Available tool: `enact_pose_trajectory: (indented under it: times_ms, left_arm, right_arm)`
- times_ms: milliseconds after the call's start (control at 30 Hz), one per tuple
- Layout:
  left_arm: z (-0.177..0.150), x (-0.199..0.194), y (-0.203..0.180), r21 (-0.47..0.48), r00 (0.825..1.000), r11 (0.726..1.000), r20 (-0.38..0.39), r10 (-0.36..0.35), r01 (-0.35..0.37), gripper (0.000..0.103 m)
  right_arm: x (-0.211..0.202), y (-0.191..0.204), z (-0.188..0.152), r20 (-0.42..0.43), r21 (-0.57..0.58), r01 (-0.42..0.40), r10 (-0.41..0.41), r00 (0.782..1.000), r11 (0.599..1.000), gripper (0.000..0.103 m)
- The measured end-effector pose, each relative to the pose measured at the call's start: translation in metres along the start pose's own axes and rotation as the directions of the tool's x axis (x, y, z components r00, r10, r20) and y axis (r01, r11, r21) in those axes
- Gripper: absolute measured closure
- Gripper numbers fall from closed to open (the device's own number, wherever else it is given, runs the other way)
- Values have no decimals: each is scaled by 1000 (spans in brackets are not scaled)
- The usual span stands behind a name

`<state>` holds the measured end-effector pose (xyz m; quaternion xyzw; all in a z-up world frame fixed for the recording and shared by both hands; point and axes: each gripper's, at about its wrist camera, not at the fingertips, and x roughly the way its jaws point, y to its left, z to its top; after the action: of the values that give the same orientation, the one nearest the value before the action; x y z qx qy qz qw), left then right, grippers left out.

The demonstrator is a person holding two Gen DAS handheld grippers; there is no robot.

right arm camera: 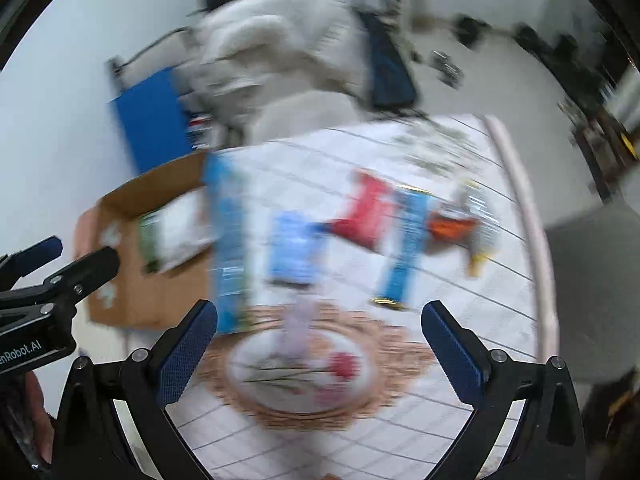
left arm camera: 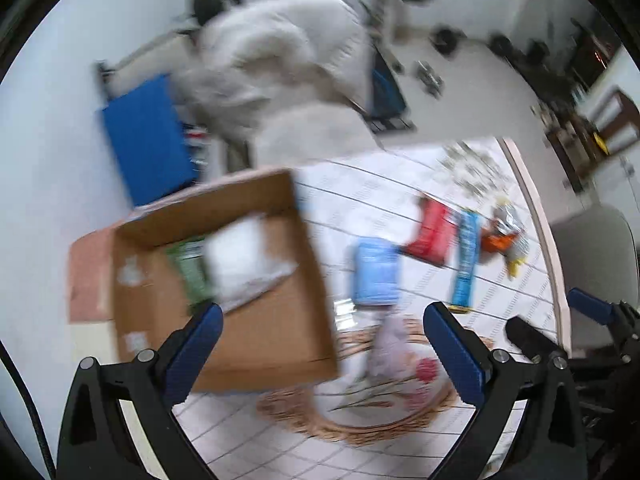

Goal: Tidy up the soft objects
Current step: 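Lift both tools out of the box and move toward the table items, then grasp the blue-white tissue pack with the left tool while the right tool grasps the red snack bag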

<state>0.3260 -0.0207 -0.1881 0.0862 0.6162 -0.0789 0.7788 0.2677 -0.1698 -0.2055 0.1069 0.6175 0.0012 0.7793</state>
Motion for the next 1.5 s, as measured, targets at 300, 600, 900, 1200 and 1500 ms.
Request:
enact_pose_trajectory:
  times_ms: [300, 600, 900, 1200, 1500]
  left_arm:
    - [59, 186, -68, 6, 901, 999, -433, -32, 39, 13]
    - [46, 239, -66, -12, 859, 997, -508, 55, -71, 13]
    - [20, 258, -70, -57, 837, 997, -547, 15, -55, 13]
    - [-13, 267, -84, -43, 851, 996, -524, 41, -74, 57]
    - [-28, 276, -88, -99, 868, 995, -496, -34, -18, 59]
  right_arm:
    - [93, -140, 82, -163, 340, -234, 303, 939, 911, 0]
    - [193, -106, 157, -366, 328, -197, 317, 875, 924, 1]
    - [271, -106, 148, -462, 467, -131, 368, 807, 874, 29]
    - [290, -74, 138, -549, 223, -33, 154, 821, 974, 54]
    - [291, -58, 116, -542, -48, 100, -110, 833, 994, 43]
